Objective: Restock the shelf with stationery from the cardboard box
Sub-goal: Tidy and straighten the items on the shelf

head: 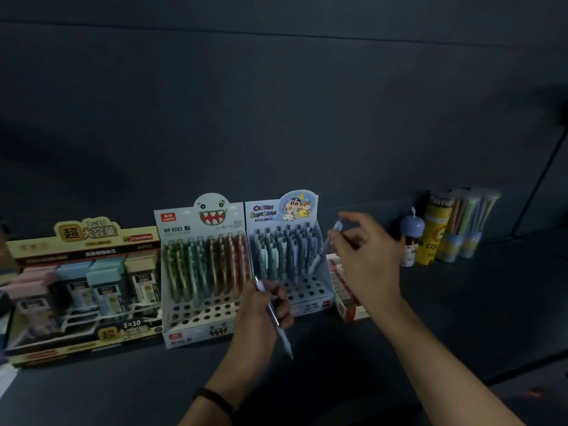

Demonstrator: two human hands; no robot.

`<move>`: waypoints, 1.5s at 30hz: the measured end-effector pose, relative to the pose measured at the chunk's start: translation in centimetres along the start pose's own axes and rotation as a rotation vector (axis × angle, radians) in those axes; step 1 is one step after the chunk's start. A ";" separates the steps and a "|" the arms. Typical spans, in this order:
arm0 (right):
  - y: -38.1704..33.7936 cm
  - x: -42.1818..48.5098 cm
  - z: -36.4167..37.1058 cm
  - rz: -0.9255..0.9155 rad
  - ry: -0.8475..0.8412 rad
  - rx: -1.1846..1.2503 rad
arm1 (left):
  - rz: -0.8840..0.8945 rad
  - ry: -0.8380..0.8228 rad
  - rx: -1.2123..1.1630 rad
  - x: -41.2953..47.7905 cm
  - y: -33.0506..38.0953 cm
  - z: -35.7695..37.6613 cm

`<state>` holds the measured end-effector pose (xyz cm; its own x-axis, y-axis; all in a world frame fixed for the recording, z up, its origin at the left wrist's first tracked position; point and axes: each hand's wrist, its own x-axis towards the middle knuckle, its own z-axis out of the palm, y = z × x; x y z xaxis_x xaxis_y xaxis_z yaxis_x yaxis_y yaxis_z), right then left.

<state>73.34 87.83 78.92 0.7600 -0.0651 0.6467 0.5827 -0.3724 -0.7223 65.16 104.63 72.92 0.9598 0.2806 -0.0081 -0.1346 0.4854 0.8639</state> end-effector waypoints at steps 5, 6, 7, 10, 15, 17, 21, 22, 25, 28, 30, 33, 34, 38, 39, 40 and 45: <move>1.2 0.8 2.1 -0.058 -0.081 -0.137 | 0.196 -0.010 0.167 -0.6 0.1 -1.2; 1.3 0.8 2.4 -0.058 -0.099 -0.147 | 0.224 -0.032 0.217 -0.6 0.2 -1.4; 1.5 0.8 2.6 -0.058 -0.106 -0.150 | 0.246 -0.056 0.257 -0.6 0.3 -1.5; 1.7 0.6 3.1 -0.029 -0.119 -0.170 | 0.276 -0.049 0.331 -0.2 0.0 -1.4; 1.9 0.7 3.8 0.028 -0.206 -0.236 | 0.213 -0.014 0.241 0.1 -0.4 -1.4; 2.1 0.7 4.1 0.003 -0.215 -0.249 | 0.269 -0.067 0.285 -0.2 -0.1 -1.5; 2.4 0.2 3.9 -0.015 -0.360 -0.329 | 0.246 -0.060 0.301 -0.1 -0.7 -1.6; 2.3 0.1 3.7 -0.025 -0.372 -0.346 | 0.223 -0.059 0.286 0.1 -0.9 -1.7; 1.3 -0.4 2.5 -0.020 -0.270 -0.275 | 0.173 -0.073 0.250 0.3 -1.5 -1.7; -0.5 -1.7 1.3 0.067 -0.226 -0.009 | 0.201 -0.097 0.254 -0.2 -1.4 -0.9; -1.3 -2.5 1.2 0.120 -0.315 0.155 | 0.219 -0.104 0.264 -0.4 -1.4 -0.7; -1.3 -3.2 1.5 0.119 -0.322 0.187 | 0.249 -0.100 0.351 -0.6 -1.2 -0.7; -1.2 -3.3 1.6 0.118 -0.297 0.182 | 0.261 -0.100 0.373 -0.7 -1.1 -0.6; -1.4 -3.3 1.4 0.110 -0.272 0.226 | 0.279 -0.103 0.376 -1.5 -0.5 0.2; -1.4 -3.3 1.3 0.106 -0.258 0.235 | 0.322 -0.092 0.438 -1.6 -0.6 0.2; -1.4 -3.1 1.2 0.102 -0.232 0.241 | 0.394 -0.072 0.535 -1.6 -0.7 0.0; -0.2 -0.6 -0.1 0.034 0.012 0.087 | 0.870 -0.064 1.167 -1.0 -1.9 -1.3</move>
<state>72.71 87.82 78.71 0.7767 -0.0874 0.6238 0.5799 -0.2877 -0.7622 64.12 104.47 70.67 0.6940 0.0775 0.7158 -0.4245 -0.7589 0.4938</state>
